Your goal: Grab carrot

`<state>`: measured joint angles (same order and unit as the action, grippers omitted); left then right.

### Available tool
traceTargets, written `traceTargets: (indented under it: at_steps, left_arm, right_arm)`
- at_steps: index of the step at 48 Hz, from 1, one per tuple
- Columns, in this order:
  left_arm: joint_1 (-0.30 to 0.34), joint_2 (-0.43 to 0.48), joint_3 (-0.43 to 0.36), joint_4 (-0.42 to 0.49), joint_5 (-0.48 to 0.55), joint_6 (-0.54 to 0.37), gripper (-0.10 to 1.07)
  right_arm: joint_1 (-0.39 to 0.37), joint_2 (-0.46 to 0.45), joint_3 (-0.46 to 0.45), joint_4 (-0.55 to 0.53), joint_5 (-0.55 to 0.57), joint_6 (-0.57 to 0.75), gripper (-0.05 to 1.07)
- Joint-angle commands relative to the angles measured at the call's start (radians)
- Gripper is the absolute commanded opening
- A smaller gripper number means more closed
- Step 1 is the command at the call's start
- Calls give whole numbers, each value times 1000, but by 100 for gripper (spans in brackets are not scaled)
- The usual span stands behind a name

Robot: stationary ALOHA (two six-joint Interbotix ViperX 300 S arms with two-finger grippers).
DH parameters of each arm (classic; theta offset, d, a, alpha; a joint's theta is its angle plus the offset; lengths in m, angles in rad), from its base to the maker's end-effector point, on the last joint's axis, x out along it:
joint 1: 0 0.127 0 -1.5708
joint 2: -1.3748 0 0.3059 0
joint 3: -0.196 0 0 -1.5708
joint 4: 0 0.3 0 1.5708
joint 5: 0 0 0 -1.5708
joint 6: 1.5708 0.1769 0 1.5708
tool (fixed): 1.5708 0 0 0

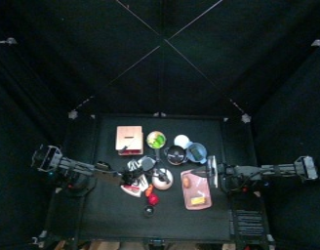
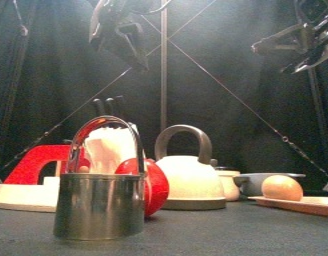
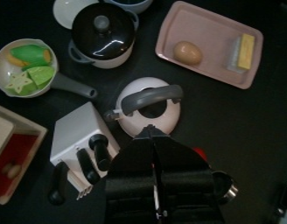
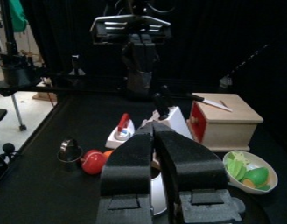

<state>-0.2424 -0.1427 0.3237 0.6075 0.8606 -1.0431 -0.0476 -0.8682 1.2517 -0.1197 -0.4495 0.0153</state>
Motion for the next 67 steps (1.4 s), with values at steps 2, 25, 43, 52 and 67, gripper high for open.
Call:
traceTargets:
  at_steps: [2,25,43,52,67]
  left_arm:
    - [-38,8,-28,91,6,-84,2]
    - [-57,183,-83,67,112,-261,5]
    - [-80,210,-101,54,112,-270,11]
    - [-91,224,-104,51,112,-278,34]
    - [-100,252,-112,-25,110,-279,71]
  right_arm:
    - [-6,5,-12,2,-5,-2,1]
    - [-5,6,-8,2,15,0,1]
    - [-6,6,-9,2,20,-2,1]
    - [-6,6,-9,2,20,-2,1]
    - [-18,6,-9,2,20,-2,1]
